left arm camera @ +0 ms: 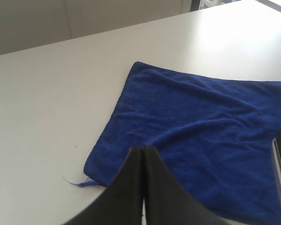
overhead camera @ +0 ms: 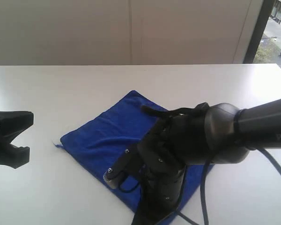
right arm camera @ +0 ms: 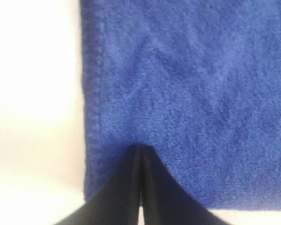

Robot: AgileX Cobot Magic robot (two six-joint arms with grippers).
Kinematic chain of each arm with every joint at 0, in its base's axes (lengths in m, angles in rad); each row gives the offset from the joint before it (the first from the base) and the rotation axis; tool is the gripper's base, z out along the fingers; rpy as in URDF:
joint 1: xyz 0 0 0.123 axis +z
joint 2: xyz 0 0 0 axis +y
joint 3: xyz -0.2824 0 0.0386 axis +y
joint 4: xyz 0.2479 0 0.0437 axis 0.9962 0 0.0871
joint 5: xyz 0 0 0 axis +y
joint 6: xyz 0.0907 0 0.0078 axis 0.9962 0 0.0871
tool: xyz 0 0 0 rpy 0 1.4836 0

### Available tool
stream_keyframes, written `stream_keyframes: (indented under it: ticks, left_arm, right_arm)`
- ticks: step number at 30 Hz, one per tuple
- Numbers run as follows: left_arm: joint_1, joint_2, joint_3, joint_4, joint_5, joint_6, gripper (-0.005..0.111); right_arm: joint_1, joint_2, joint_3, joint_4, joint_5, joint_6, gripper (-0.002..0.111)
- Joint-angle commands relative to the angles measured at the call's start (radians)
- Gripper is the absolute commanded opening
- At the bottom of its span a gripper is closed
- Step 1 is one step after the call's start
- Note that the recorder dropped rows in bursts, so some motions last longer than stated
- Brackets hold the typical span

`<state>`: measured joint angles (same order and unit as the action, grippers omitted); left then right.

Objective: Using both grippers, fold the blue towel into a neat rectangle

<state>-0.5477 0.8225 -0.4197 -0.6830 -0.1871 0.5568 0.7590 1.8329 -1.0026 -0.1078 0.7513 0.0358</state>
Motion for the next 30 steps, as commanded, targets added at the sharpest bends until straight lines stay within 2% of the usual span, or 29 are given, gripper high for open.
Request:
stream_keyframes:
  ticks: [1,14,16,19,21,23,30]
  left_arm:
    - [-0.006,-0.008,0.006,-0.012,0.006,-0.004,0.000]
    - [-0.006,-0.008,0.006,-0.012,0.006,-0.004,0.000]
    - [-0.006,-0.008,0.006,-0.012,0.006,-0.004,0.000]
    - [-0.006,-0.008,0.006,-0.012,0.008,-0.004,0.000]
    - [-0.006,-0.008,0.006,-0.012,0.013,-0.004,0.000]
    - [-0.006,-0.008,0.006,-0.012,0.019,-0.004,0.000]
    - [-0.006,-0.008,0.006,-0.012,0.021,-0.004,0.000]
  right_arm:
    - [0.038,-0.002,0.005,0.026,-0.038,-0.011,0.000]
    - [0.059,-0.019,-0.017,0.051,-0.069,-0.041,0.000]
    - [0.059,-0.044,-0.038,0.010,-0.065,-0.036,0.000]
    - [0.037,-0.080,-0.063,-0.168,-0.030,0.048,0.000]
    - [-0.004,-0.092,-0.065,-0.337,0.008,0.162,0.000]
    - [-0.063,-0.092,-0.065,-0.402,0.032,0.210,0.000]
    - [-0.288,-0.051,-0.065,-0.319,0.000,0.078,0.000]
